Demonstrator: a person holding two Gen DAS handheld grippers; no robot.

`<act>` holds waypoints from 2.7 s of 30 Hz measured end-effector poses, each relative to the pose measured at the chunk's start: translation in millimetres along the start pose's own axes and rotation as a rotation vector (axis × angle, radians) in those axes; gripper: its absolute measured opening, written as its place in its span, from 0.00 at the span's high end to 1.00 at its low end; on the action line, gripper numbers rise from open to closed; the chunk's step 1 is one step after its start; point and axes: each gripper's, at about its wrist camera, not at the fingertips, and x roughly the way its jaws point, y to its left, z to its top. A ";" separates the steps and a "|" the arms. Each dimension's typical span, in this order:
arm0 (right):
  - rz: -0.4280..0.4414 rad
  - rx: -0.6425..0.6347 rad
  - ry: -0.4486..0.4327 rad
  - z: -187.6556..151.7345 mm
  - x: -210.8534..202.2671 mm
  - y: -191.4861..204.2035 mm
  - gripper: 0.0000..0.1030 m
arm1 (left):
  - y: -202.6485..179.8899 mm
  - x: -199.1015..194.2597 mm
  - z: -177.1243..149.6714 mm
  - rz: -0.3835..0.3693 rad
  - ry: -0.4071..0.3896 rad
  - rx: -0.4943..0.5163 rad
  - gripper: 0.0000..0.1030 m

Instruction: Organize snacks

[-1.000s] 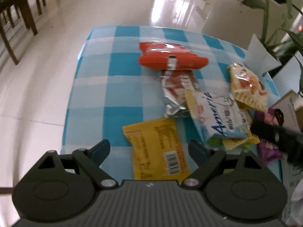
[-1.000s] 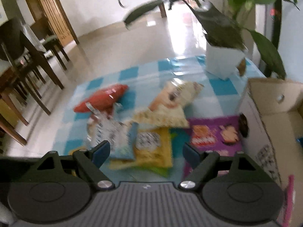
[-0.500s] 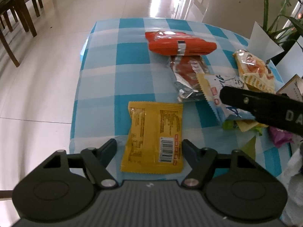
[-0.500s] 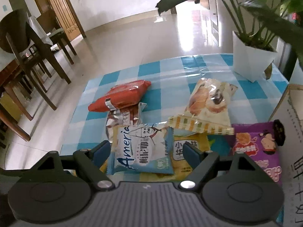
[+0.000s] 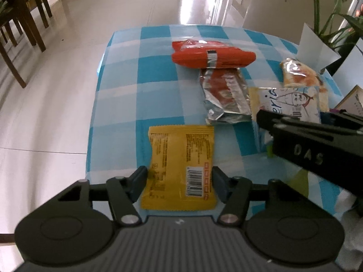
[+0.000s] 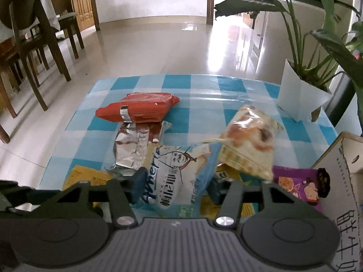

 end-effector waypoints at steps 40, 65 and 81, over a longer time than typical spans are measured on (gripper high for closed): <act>0.150 0.136 -0.069 4.0 -57.4 -55.0 0.79 | 0.6 -44.8 19.4 -0.018 -0.112 -0.073 0.60; 0.155 0.136 -0.066 3.4 -62.0 -57.8 0.79 | -1.5 -2.6 -3.4 0.012 -0.003 0.093 0.43; 0.144 0.147 -0.064 -2.1 -74.9 -62.8 0.79 | -36.0 -42.1 7.4 -0.083 -0.096 0.063 0.52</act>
